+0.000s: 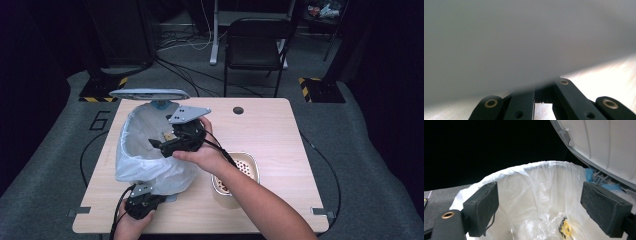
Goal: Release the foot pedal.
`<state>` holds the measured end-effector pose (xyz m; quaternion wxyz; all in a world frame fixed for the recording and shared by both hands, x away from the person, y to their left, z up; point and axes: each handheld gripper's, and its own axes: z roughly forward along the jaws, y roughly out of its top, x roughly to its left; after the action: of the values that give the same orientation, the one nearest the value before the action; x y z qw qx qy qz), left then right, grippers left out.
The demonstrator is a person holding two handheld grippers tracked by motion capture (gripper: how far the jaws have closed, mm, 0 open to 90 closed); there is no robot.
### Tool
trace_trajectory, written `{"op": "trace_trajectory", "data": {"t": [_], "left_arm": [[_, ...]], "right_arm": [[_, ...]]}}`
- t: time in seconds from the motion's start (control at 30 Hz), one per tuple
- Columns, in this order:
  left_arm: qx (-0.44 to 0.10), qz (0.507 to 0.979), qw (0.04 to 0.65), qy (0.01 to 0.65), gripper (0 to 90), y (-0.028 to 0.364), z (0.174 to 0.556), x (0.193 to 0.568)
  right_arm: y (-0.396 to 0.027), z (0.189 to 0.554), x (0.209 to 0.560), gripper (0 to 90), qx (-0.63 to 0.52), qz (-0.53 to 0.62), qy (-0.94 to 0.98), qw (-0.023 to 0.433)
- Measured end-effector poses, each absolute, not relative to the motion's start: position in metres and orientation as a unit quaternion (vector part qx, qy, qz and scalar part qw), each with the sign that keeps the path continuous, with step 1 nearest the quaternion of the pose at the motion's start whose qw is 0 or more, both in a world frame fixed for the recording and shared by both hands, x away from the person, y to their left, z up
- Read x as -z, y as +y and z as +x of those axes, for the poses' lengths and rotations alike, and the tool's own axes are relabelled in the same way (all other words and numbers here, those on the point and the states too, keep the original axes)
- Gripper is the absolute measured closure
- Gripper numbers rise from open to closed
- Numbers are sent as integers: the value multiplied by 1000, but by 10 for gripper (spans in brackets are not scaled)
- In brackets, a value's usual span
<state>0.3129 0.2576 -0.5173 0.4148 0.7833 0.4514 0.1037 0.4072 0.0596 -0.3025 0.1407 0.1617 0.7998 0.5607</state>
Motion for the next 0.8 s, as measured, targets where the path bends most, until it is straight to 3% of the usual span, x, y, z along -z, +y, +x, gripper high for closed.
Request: {"op": "trace_trajectory", "data": {"t": [0.5, 0.57, 0.8], "left_arm": [[-82, 769, 434, 461, 761, 259, 309, 507], [-73, 767, 436, 464, 752, 260, 310, 506], [-63, 761, 443, 469, 711, 263, 309, 501]], "right_arm": [[6, 384, 298, 252, -575, 163, 790, 141], [-3, 382, 302, 264, -565, 166, 799, 124], [-33, 373, 309, 277, -568, 177, 791, 142]]}}
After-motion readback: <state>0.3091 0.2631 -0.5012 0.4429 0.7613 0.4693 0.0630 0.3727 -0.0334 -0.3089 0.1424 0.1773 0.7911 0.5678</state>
